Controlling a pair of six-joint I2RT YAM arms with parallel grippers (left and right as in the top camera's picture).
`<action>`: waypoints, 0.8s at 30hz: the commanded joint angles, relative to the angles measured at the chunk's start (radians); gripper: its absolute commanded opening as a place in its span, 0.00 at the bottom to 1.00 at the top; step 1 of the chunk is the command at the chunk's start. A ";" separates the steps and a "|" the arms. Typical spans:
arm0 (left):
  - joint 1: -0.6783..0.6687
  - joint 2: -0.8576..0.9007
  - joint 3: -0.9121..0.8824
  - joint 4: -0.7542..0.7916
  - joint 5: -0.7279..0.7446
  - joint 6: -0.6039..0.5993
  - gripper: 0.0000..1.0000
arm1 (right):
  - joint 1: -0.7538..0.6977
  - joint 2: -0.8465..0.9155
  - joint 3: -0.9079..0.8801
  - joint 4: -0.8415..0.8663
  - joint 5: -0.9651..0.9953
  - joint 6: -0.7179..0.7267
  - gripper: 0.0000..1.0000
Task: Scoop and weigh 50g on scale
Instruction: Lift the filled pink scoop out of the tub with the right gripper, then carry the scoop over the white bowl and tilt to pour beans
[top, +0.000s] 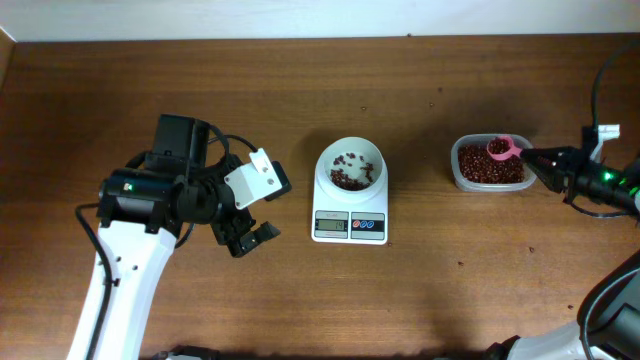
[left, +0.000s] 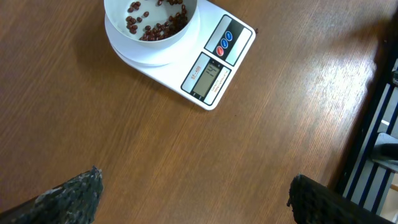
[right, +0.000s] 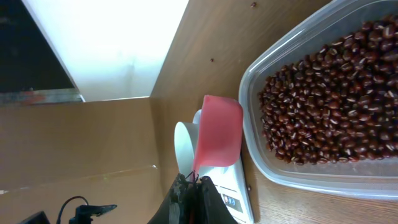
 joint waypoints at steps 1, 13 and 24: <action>0.000 0.000 0.007 -0.001 0.004 0.009 0.99 | 0.032 0.007 0.011 0.000 -0.041 -0.014 0.04; 0.000 0.000 0.007 -0.001 0.004 0.008 0.99 | 0.327 0.007 0.011 0.070 -0.089 0.070 0.04; 0.000 0.000 0.007 -0.001 0.004 0.009 0.99 | 0.645 0.007 0.011 0.190 0.022 0.151 0.04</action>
